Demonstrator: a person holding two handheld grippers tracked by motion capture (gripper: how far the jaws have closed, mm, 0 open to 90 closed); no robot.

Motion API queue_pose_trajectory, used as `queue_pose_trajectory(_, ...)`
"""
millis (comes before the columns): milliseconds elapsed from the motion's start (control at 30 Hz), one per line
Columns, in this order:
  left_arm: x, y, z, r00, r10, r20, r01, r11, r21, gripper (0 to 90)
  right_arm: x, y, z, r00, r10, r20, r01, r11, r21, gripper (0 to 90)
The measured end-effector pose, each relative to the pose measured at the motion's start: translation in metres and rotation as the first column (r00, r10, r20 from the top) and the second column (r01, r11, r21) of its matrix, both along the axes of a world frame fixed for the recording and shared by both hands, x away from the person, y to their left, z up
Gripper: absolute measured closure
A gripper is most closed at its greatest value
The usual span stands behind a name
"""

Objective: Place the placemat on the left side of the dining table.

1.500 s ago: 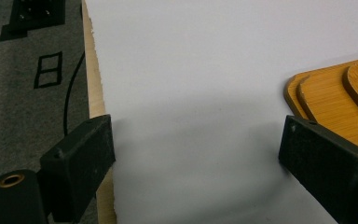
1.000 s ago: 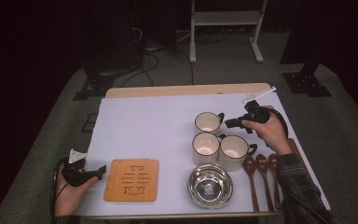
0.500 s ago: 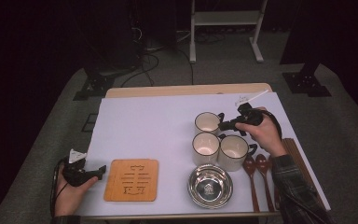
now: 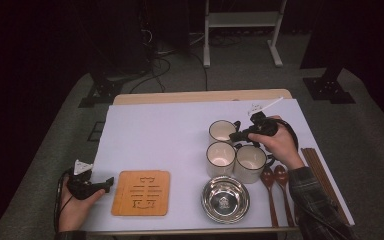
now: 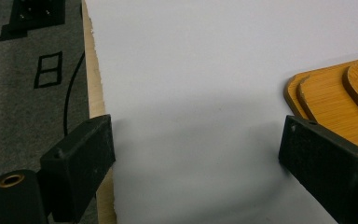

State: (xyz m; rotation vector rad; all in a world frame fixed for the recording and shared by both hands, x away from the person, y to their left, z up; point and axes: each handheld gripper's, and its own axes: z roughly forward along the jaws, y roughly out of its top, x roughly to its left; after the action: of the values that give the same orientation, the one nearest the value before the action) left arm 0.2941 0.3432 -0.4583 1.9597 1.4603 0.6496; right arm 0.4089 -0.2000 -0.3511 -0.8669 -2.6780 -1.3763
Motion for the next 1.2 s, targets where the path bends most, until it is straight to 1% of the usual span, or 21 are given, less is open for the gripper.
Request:
queue_pose_trajectory(500, 0.000, 0.000, 0.000, 1.0000, 0.001, 0.001, -0.001, 1.0000, -0.002, 9.5, -0.005, 0.014, 0.000, 0.9995, 0.030, -0.001, -0.030, 0.9995, 0.011, 89.5)
queue_pose_trajectory(567, 0.000, 0.000, 0.000, 1.0000, 0.001, 0.001, -0.001, 1.0000, -0.002, 9.5, -0.006, 0.016, 0.000, 0.9993, 0.038, -0.002, -0.038, 0.9993, 0.006, 89.0)
queue_pose_trajectory(667, 0.000, 0.000, 0.000, 1.0000, 0.002, 0.001, -0.002, 1.0000, -0.002, 9.5, -0.006, 0.018, 0.000, 0.9986, 0.053, -0.009, -0.052, 0.9985, 0.018, 89.0)
queue_pose_trajectory(967, 0.000, 0.000, 0.000, 1.0000, 0.003, 0.000, -0.003, 1.0000, -0.003, 9.5, -0.009, 0.026, 0.000, 0.9970, 0.076, -0.011, -0.076, 0.9969, 0.021, 89.3)
queue_pose_trajectory(1067, 0.000, 0.000, 0.000, 1.0000, 0.002, 0.001, -0.002, 1.0000, -0.001, 9.5, -0.011, 0.030, 0.000, 0.9956, 0.093, -0.015, -0.093, 0.9952, 0.031, 89.4)
queue_pose_trajectory(1200, 0.000, 0.000, 0.000, 1.0000, 0.002, 0.001, -0.002, 1.0000, -0.001, 9.5, -0.013, 0.035, -0.001, 0.9945, 0.104, -0.012, -0.103, 0.9943, 0.027, 89.4)
